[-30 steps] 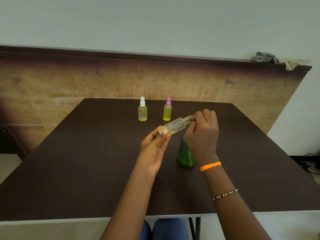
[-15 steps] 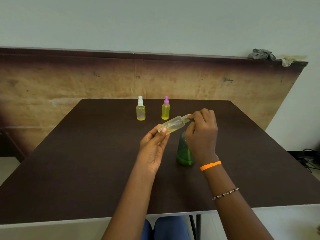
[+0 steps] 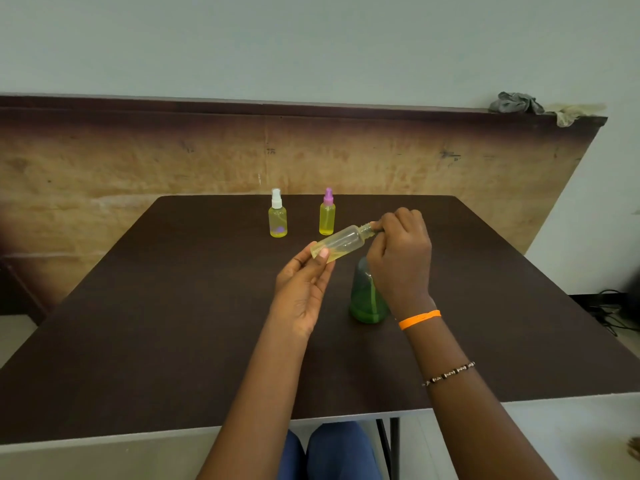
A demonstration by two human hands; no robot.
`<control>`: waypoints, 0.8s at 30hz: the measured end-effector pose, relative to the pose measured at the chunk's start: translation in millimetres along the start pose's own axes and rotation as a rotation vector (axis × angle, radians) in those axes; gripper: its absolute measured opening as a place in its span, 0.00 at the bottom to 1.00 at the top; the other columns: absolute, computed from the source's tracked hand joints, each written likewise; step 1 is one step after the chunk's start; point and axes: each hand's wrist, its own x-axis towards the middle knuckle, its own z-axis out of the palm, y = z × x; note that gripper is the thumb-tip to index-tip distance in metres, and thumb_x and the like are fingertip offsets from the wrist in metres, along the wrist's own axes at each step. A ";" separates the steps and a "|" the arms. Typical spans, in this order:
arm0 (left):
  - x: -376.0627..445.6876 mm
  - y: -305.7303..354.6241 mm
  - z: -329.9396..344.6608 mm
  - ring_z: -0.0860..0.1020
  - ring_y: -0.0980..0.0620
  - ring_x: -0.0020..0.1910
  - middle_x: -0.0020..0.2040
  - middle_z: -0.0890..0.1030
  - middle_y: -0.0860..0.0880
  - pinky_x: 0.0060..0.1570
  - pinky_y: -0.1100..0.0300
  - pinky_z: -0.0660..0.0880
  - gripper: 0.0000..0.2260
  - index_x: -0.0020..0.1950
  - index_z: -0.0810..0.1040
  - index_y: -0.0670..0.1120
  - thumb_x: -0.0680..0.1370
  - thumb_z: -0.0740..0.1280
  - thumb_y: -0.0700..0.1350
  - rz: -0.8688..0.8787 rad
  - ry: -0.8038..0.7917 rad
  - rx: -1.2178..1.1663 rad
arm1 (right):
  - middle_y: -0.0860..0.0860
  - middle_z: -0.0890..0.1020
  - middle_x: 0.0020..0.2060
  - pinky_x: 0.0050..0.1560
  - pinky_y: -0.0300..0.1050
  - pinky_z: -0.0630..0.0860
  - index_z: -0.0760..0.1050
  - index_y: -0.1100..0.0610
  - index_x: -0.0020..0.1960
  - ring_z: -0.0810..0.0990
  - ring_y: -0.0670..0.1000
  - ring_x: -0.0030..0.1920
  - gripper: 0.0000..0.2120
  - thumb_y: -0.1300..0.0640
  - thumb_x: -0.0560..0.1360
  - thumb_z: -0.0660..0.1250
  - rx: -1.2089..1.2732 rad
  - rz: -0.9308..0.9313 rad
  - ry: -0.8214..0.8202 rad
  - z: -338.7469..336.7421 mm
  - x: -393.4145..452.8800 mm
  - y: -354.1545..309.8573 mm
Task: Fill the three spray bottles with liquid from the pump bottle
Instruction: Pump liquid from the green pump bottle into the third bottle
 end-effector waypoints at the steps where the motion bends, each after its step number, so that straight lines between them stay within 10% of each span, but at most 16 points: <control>1: -0.3 -0.5 0.5 0.80 0.51 0.51 0.53 0.80 0.41 0.47 0.64 0.79 0.16 0.62 0.72 0.36 0.75 0.65 0.33 -0.001 0.002 -0.005 | 0.57 0.74 0.33 0.36 0.44 0.67 0.75 0.64 0.36 0.71 0.55 0.36 0.12 0.66 0.68 0.53 -0.001 0.011 -0.015 -0.9 2.5 -1.1; 24: -1.0 -1.5 -3.9 0.80 0.51 0.51 0.52 0.80 0.42 0.48 0.64 0.79 0.16 0.63 0.72 0.35 0.75 0.65 0.34 -0.003 0.018 0.013 | 0.60 0.73 0.33 0.35 0.47 0.68 0.76 0.67 0.37 0.66 0.53 0.38 0.13 0.73 0.69 0.53 0.073 0.021 0.084 14.5 -18.2 5.9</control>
